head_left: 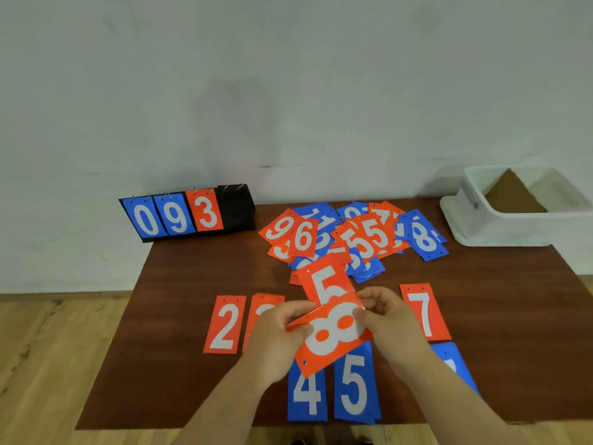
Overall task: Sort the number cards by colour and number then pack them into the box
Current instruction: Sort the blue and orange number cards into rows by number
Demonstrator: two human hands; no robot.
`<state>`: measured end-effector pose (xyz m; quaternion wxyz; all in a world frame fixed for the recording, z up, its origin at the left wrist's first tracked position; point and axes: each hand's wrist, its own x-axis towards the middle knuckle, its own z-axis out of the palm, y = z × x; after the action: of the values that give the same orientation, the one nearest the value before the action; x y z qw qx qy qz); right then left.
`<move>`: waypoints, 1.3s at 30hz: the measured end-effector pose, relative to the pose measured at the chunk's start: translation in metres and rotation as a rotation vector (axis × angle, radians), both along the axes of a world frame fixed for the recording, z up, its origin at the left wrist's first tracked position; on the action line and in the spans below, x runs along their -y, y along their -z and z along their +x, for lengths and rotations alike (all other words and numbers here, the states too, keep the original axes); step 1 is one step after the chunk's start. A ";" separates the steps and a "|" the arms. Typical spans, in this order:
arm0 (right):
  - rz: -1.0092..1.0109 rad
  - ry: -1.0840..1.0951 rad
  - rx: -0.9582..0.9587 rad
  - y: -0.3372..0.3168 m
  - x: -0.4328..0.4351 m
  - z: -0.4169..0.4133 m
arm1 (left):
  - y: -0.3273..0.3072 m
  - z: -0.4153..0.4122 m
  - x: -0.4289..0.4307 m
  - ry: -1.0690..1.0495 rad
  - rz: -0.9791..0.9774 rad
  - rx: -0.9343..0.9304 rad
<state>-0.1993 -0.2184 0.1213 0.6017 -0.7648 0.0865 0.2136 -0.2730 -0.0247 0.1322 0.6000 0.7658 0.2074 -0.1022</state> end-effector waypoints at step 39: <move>-0.656 -0.162 0.017 0.129 -0.024 0.041 | 0.083 -0.003 -0.065 -0.387 0.028 -0.180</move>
<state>-0.1587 -0.1943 -0.0078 0.3051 -0.9238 0.0846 0.2152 -0.2756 0.0401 0.0496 0.5768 0.7077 0.4049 -0.0502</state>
